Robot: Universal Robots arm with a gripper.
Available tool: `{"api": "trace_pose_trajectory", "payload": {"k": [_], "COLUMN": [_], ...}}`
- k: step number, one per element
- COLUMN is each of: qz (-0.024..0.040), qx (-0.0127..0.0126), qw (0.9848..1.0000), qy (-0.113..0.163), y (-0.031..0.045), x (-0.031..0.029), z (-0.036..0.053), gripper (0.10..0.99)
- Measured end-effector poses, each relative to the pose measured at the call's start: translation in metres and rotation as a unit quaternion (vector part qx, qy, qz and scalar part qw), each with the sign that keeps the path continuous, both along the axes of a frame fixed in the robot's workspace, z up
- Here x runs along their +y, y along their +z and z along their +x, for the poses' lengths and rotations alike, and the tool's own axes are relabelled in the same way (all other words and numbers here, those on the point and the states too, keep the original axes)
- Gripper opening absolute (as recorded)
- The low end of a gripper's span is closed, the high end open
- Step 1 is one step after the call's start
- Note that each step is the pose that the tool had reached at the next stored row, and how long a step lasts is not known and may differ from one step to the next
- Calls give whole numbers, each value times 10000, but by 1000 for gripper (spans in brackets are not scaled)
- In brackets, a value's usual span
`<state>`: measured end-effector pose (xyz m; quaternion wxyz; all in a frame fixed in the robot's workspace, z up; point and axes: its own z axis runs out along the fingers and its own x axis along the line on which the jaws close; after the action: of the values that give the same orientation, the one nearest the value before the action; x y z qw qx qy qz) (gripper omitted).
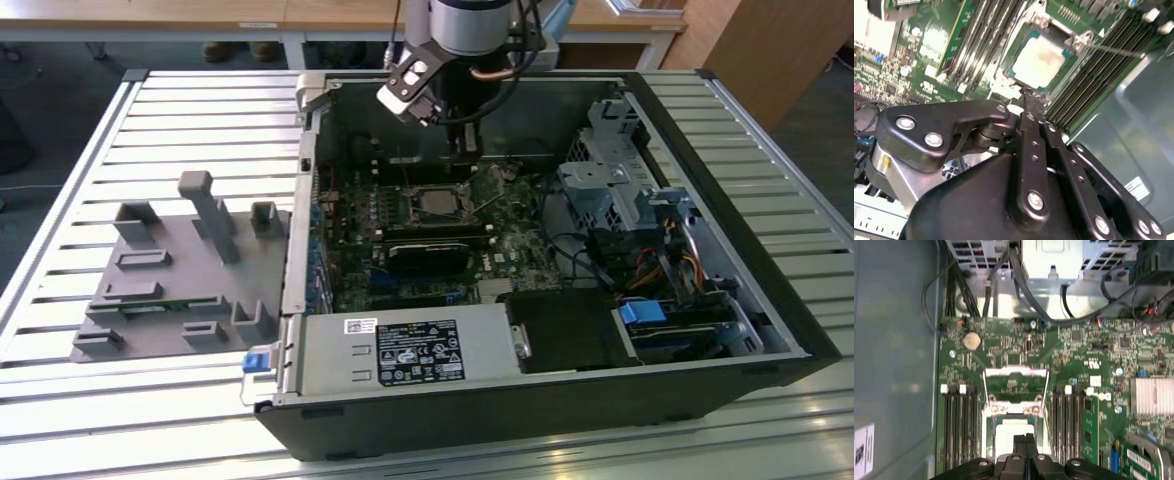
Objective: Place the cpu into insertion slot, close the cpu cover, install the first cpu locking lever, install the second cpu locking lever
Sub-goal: 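Close the cpu cover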
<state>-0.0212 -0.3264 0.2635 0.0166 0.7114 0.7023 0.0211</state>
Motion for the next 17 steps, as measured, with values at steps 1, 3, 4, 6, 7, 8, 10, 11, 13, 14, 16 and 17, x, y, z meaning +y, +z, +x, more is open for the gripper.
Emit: {"api": "trace_pose_trajectory", "payload": {"k": [1,3,4,6,7,8,10,11,13,14,16,17], "qz": [0,1,1,0,-1,-1,1,0,0,1,1,0], "qx": [4,13,15,21,24,27,32,36,40,40,41,42], "qw": [10000,10000,10000,10000,10000,10000,10000,10000,10000,10000,10000,10000], "qy": [1,0,1,1,0,0,1,0,1,1,1,0], "y": [0,-1,-2,-4,-6,-9,-17,-19,-25,-28,-33,-36], "x": [0,0,0,3,6,9,14,16,20,22,27,30], "z": [33,94,118,165,190,216,269,292,331,346,374,389], "gripper": [106,106,106,106,106,106,106,106,106,106,106,106]}}
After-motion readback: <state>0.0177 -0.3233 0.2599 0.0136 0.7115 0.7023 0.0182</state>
